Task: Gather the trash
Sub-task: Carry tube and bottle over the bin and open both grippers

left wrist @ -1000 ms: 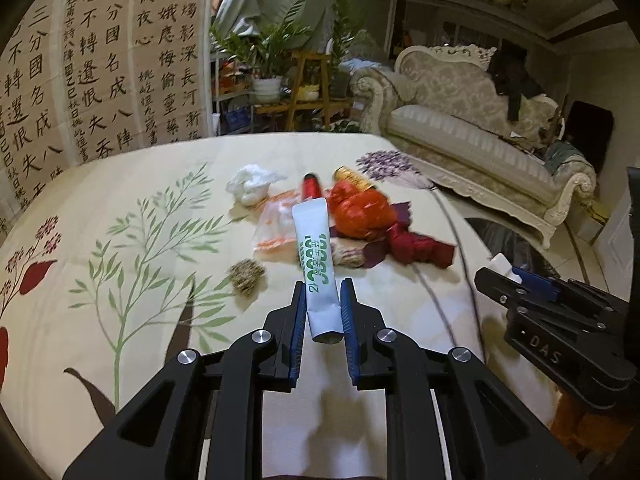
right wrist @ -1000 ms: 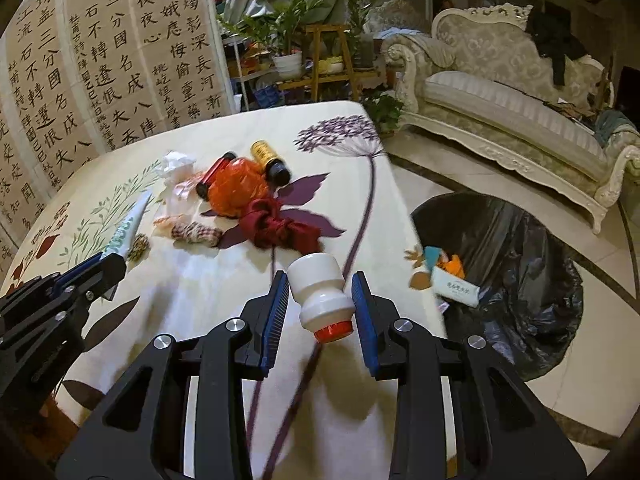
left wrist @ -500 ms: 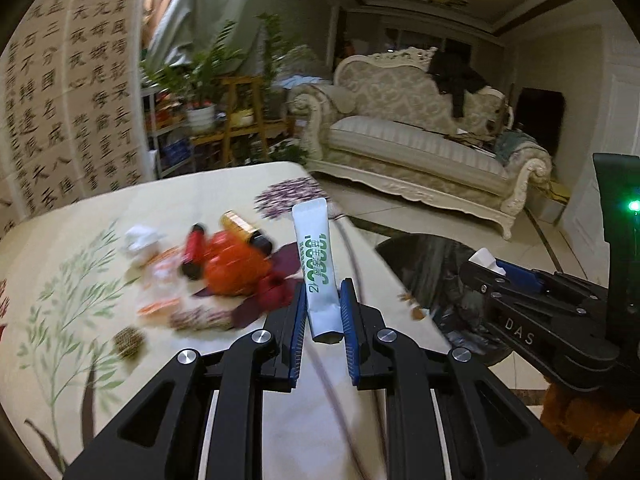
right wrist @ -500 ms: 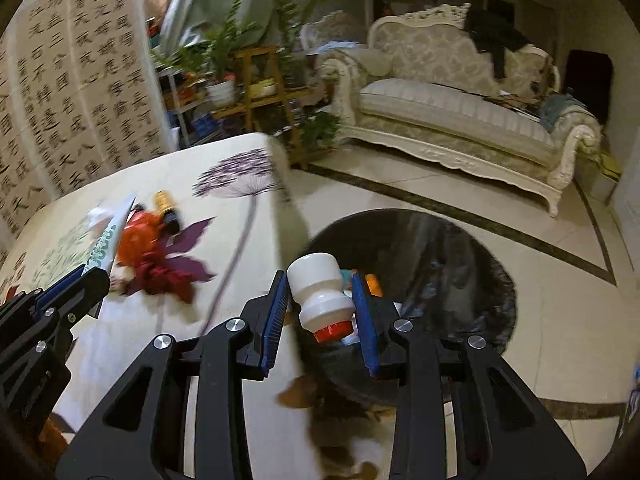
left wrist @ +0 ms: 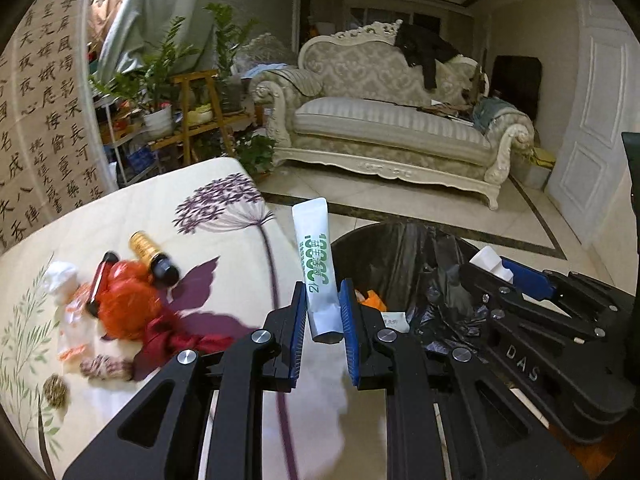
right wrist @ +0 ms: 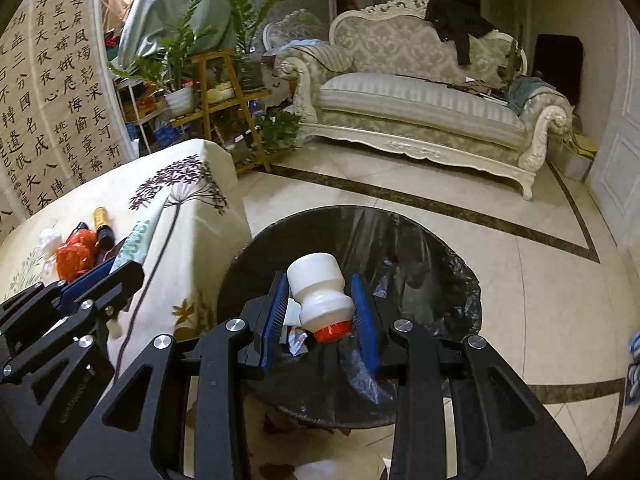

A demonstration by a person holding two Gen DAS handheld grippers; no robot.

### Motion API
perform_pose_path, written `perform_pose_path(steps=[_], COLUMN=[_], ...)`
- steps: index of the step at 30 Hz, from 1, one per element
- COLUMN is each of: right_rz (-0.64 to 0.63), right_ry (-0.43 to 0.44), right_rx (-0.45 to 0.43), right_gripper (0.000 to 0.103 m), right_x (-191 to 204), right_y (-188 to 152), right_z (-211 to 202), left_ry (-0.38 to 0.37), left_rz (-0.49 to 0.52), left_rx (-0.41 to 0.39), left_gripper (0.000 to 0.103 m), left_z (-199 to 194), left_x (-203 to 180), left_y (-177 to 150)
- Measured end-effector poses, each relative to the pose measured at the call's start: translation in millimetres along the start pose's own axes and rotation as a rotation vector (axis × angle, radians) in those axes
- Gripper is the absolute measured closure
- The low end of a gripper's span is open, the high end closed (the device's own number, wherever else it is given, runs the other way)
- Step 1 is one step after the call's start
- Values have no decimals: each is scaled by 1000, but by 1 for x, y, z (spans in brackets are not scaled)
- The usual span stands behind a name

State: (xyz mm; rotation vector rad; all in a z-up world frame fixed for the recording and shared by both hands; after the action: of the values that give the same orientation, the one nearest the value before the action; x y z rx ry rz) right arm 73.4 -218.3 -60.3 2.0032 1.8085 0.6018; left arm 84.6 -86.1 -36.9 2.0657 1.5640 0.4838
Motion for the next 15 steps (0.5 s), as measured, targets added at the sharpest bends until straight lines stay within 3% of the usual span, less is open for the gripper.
perform_pose_path(steps=[12, 15], right_rz=[36, 52], right_ry=[-6, -1], right_rx=[16, 15], right_gripper=[71, 69], right_x=[-13, -17], right_y=[7, 8], right_z=[16, 17], left_ry=[23, 23], left_rz=[62, 63], left_rx=[43, 44], left_gripper=[83, 74], left_z=[25, 26], left_x=[-21, -22], left_y=[19, 21])
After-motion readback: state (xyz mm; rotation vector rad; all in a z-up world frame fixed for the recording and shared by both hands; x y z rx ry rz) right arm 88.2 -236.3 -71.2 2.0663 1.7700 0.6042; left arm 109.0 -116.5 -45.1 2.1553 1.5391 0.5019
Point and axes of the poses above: each gripper's, at about its wrist camera, not at the fingertips, and z roughly the way its jaws point, x to its left, y to its top, the point moved 1 cm from there along z, roughly the way its jaws point, and after that the axes turned 15 degrees about x, right-handed, at the moved point
